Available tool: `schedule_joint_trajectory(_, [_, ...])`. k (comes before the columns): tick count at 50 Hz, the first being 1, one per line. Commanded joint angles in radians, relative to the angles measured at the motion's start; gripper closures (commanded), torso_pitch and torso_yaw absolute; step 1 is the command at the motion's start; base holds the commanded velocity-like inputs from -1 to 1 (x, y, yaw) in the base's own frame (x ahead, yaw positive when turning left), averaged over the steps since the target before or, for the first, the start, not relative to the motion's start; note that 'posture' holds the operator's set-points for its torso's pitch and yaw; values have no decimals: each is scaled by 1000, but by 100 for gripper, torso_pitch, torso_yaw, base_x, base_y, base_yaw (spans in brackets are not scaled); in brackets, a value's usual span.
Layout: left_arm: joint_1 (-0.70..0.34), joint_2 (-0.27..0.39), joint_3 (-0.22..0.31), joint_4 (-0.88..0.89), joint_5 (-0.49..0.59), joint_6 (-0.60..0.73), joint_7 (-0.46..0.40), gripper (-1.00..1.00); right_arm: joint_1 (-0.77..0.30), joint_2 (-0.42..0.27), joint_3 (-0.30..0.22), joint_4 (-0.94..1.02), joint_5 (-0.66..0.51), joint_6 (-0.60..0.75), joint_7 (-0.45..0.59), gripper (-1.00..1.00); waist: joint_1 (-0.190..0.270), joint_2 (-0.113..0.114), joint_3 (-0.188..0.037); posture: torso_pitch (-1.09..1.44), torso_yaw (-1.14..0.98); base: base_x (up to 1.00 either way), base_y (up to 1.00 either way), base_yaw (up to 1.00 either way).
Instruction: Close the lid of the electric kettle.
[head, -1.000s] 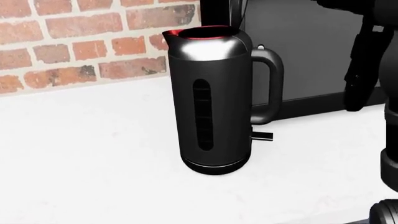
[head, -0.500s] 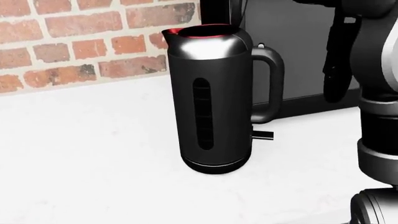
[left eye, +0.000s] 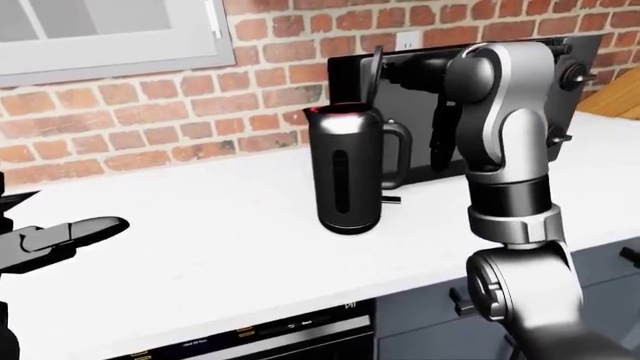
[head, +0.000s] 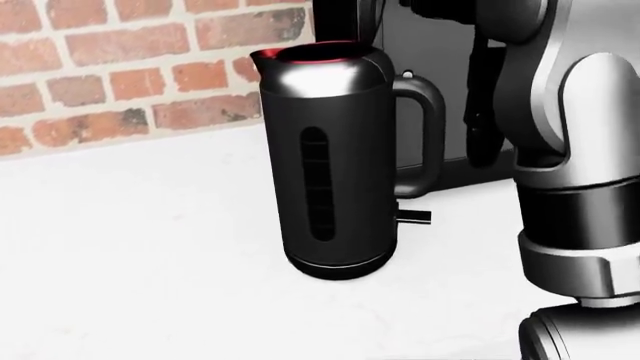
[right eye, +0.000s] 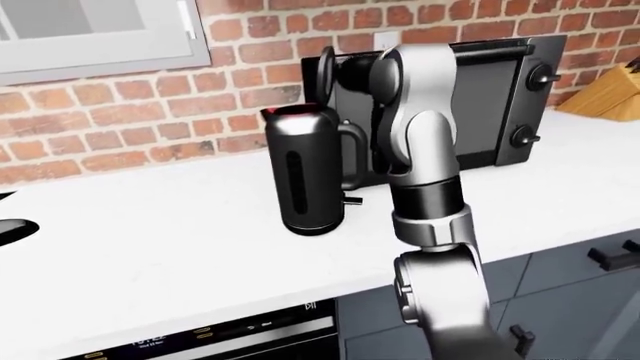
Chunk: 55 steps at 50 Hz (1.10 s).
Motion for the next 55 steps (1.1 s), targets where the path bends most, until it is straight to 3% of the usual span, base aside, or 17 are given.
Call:
schedule_joint_trajectory(1, [-17,16,3,-12,-2,-24,0,-100,-25,9,5,-21,9,-11,-19,-95,2,0,1,-56,0,0,0,0])
schedule_joint_trajectory(29, [-14,23,13,-8,-16,-27,7,-100,41,126,49,-32,-44,-26,-48,-95,-4,7,-2,-56,0,0,0,0])
schedule_joint_trajectory(43, [-10,18,5,2,-3,-42,1,-100,7,108,39,-10,-39,-32,-47,-95,0,4,-1,-56,0,0,0,0])
schedule_joint_trajectory(55, [-8,11,0,3,7,-49,-5,-100,-102,82,30,49,-20,-30,-33,-95,4,4,2,-56,0,0,0,0])
